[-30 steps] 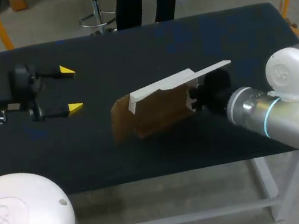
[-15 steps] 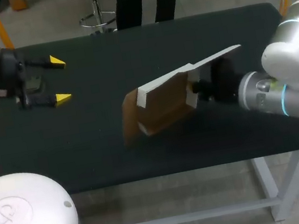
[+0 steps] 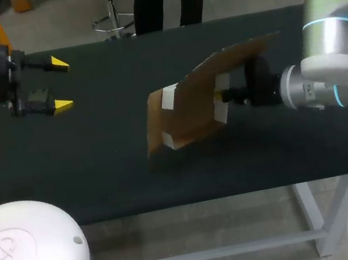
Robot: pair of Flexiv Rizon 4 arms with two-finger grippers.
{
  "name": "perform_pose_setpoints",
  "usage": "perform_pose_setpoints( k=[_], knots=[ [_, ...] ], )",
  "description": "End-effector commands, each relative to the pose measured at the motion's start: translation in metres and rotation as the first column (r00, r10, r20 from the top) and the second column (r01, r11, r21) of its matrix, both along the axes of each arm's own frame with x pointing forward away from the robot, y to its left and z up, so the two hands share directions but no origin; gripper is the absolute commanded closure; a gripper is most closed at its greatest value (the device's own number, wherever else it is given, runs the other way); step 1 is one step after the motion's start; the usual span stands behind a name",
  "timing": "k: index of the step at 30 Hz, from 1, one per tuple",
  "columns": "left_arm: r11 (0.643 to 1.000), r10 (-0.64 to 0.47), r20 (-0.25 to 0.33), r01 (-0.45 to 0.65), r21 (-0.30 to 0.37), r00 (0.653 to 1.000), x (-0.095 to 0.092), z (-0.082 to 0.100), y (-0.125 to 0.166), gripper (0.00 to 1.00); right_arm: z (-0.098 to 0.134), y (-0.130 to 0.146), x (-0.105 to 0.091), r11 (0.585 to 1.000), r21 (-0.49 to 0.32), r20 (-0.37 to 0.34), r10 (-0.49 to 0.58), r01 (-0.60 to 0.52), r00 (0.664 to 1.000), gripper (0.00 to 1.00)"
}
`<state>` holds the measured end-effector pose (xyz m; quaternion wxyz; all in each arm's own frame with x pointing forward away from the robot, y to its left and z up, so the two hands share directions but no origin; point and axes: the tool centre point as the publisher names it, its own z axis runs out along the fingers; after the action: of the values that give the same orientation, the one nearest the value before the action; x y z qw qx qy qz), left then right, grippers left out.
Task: Assemble the packaging by folding the flat box into shape, placing the metal phone stand inside, and closing the box properly
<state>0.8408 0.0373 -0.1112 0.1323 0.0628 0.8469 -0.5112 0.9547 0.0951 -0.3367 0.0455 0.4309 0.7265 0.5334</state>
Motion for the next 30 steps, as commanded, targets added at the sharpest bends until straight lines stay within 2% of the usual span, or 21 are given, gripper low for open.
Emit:
perform_pose_setpoints(
  k=[1, 6, 10, 12, 26, 27, 30],
  knots=[
    [0.998, -0.058, -0.029, 0.059, 0.006, 0.998, 0.007, 0.0, 0.004, 0.0, 0.001, 0.002, 0.004, 0.993, -0.044, -0.128, 0.102, -0.108, 0.987, 1.0],
    [0.997, -0.082, -0.032, 0.082, 0.014, 0.996, 0.009, 0.001, 0.005, 0.0, -0.001, 0.003, 0.002, 0.994, -0.086, -0.207, 0.042, -0.061, 0.977, 1.0],
    [0.993, -0.113, -0.035, 0.114, 0.04, 0.993, 0.011, 0.001, 0.007, 0.0, -0.004, 0.004, -0.003, 0.988, -0.154, -0.266, -0.053, 0.011, 0.962, 1.0],
    [0.989, -0.12, -0.048, 0.124, 0.079, 0.992, 0.011, 0.001, 0.008, 0.0, -0.006, 0.004, -0.007, 0.961, -0.252, -0.254, -0.177, 0.111, 0.951, 1.0],
    [0.989, -0.12, -0.048, 0.124, 0.079, 0.992, 0.011, 0.001, 0.008, 0.0, -0.006, 0.004, -0.007, 0.961, -0.252, -0.254, -0.177, 0.111, 0.951, 1.0],
    [0.983, -0.155, -0.037, 0.158, 0.092, 0.987, 0.013, 0.0, 0.006, 0.0, -0.006, 0.006, -0.008, 0.961, -0.251, -0.272, -0.184, 0.115, 0.945, 1.0],
    [0.975, -0.171, -0.03, 0.173, 0.136, 0.985, 0.015, -0.002, 0.003, 0.0, -0.007, 0.01, -0.007, 0.952, -0.283, -0.326, -0.206, 0.113, 0.923, 1.0]
  ],
)
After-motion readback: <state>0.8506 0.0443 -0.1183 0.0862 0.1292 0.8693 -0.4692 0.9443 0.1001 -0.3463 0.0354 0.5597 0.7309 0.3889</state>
